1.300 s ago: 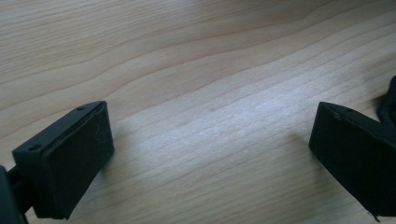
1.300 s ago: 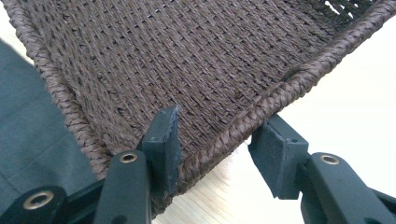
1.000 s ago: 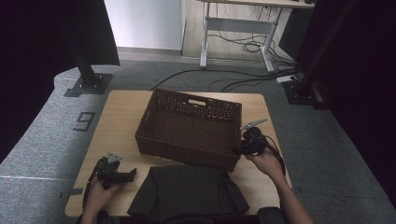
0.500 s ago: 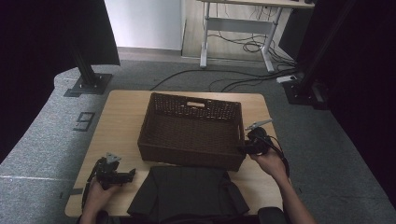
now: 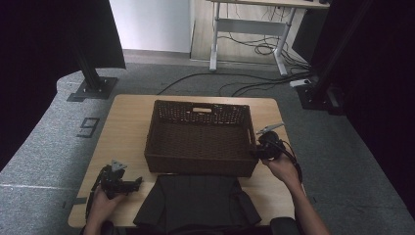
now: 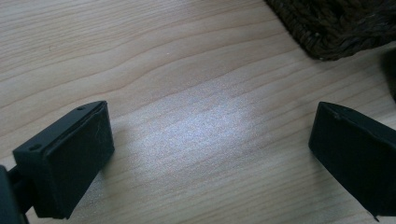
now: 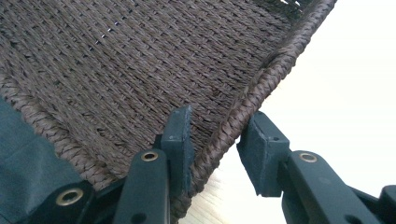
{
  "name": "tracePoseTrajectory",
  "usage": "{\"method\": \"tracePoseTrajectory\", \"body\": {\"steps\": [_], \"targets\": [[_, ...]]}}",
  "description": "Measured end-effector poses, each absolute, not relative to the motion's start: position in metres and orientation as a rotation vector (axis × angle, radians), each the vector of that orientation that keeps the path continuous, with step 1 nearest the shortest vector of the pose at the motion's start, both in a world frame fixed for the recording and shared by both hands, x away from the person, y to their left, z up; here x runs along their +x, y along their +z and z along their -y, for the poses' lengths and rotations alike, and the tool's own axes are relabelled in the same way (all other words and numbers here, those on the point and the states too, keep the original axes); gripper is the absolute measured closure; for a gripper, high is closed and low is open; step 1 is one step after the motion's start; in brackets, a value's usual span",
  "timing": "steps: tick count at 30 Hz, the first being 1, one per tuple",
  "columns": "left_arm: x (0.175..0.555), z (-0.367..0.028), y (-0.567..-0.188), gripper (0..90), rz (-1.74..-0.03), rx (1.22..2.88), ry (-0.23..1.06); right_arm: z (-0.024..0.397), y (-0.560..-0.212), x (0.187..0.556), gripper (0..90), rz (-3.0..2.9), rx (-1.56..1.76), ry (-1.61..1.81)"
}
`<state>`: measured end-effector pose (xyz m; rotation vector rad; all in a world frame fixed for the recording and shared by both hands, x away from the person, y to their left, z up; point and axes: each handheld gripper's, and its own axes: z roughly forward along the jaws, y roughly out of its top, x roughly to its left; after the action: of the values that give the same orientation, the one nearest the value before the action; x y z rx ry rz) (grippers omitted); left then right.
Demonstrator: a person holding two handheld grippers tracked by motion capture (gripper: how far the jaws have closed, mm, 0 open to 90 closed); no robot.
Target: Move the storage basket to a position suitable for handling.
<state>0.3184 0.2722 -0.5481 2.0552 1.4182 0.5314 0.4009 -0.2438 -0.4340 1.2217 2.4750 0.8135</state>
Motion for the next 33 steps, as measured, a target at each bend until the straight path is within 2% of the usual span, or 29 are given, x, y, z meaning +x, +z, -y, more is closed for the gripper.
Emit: {"method": "tracePoseTrajectory", "body": {"steps": [14, 17, 18, 19, 20, 22, 24, 33], "targets": [[0.318, -0.272, -0.548, 0.0, -1.42, 2.054, 0.532, 0.236, -0.436, 0.395, 62.1, -2.479, 1.224, 0.855], [0.318, -0.272, -0.548, 0.0, -1.421, 2.053, 0.532, 0.238, -0.437, 0.396, 59.4, -2.481, 1.216, 0.88], [0.318, -0.272, -0.548, 0.0, -1.422, 2.052, 0.532, 0.239, -0.437, 0.396, 56.5, -2.477, 1.207, 0.891], [0.318, -0.272, -0.548, 0.0, -1.421, 2.052, 0.532, 0.24, -0.436, 0.395, 48.9, -2.453, 1.199, 0.911], [0.318, -0.272, -0.548, 0.0, -1.422, 2.052, 0.533, 0.24, -0.436, 0.395, 48.9, -2.453, 1.199, 0.911], [0.318, -0.272, -0.548, 0.0, -1.422, 2.053, 0.534, 0.242, -0.435, 0.393, 38.1, -2.419, 1.187, 0.94], [0.318, -0.272, -0.548, 0.0, -1.423, 2.052, 0.535, 0.244, -0.433, 0.391, 31.1, -2.404, 1.176, 0.95], [0.317, -0.271, -0.548, 0.0, -1.426, 2.049, 0.535, 0.26, -0.418, 0.383, 14.5, -2.325, 1.15, 0.989]]}}
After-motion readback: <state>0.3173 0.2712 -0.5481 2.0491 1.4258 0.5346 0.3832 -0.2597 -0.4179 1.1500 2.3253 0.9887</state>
